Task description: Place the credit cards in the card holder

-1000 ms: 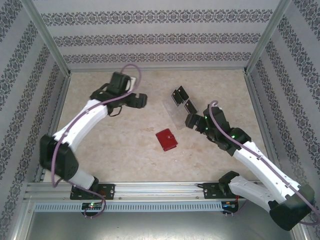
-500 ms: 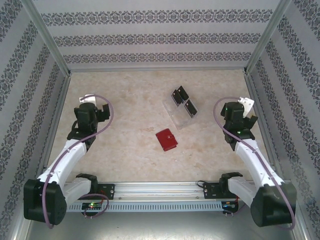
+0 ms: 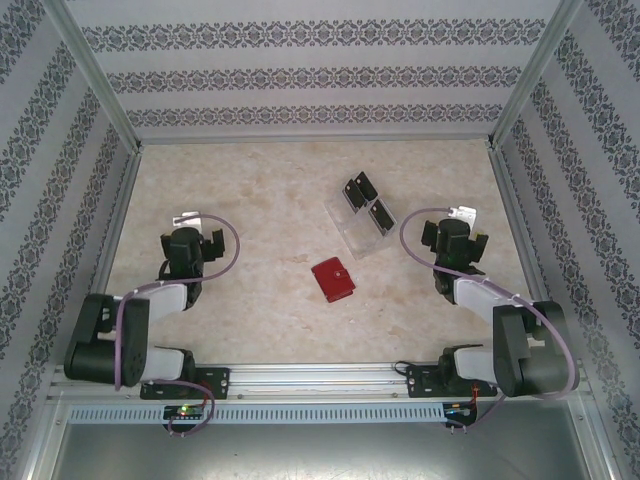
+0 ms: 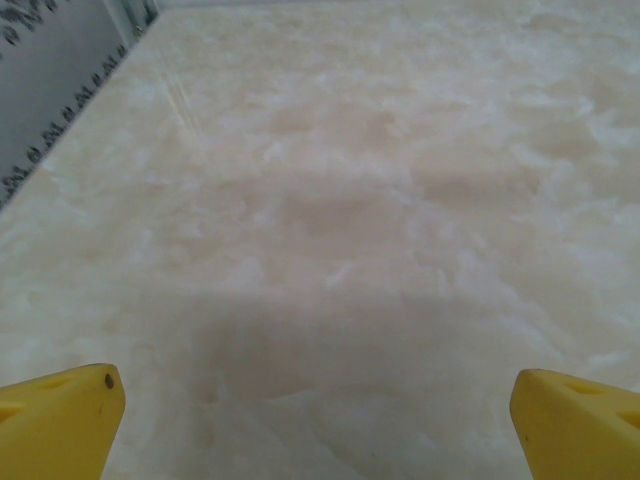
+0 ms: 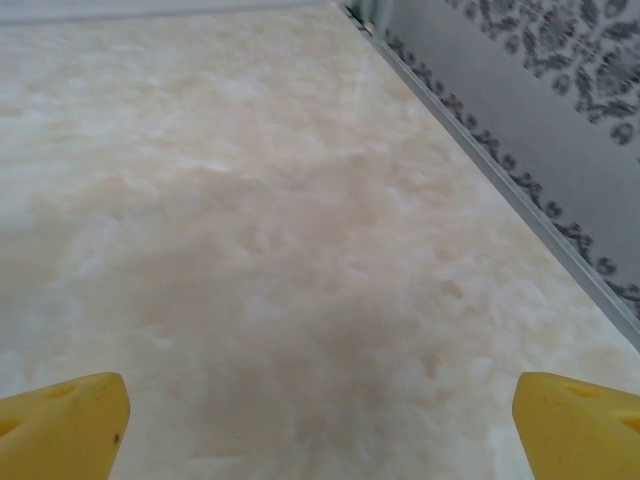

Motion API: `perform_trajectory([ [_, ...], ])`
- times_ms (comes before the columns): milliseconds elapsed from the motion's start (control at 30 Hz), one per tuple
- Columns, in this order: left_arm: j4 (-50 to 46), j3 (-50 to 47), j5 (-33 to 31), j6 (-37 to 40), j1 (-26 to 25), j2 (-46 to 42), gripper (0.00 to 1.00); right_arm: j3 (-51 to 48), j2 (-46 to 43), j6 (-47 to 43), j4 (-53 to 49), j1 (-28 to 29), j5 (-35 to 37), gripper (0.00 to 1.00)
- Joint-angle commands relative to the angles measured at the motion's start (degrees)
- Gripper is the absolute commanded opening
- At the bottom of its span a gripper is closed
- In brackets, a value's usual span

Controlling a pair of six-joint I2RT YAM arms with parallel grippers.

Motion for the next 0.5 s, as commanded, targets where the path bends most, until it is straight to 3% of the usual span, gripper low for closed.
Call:
perform_trajectory([
  [0,11.7,1.8,2.8,0.9,0.7,5.2,1.0,0.3,1.4,-3.9,8.5,-0.3,-5.6,0.98],
  [133,20.1,0.8,7.1,2.5,0.8,12.0,1.0,-5.7,6.3,-6.8,26.9,-0.5,-12.9,0.98],
  [200,19.8,0.8,7.4,2.3,1.0,12.0,1.0,-8.3,14.1,-7.8,40.0,0.3,-12.2,0.98],
  [233,19.9,0.9,7.6,2.3,1.1,12.1,1.0,-7.5,16.4,-8.3,41.3,0.7,-11.9,0.98],
  [300,18.8,1.3,8.5,2.1,1.5,12.0,1.0,-1.3,11.3,-6.2,22.2,-1.0,-15.0,0.98],
  [367,18.3,1.5,9.6,1.8,1.9,11.9,1.0,-3.2,14.2,-5.2,31.2,-3.0,-17.6,0.98],
  [467,18.4,1.5,9.6,1.9,2.0,12.0,1.0,-2.5,12.1,-6.6,26.5,-1.0,-14.3,0.98],
])
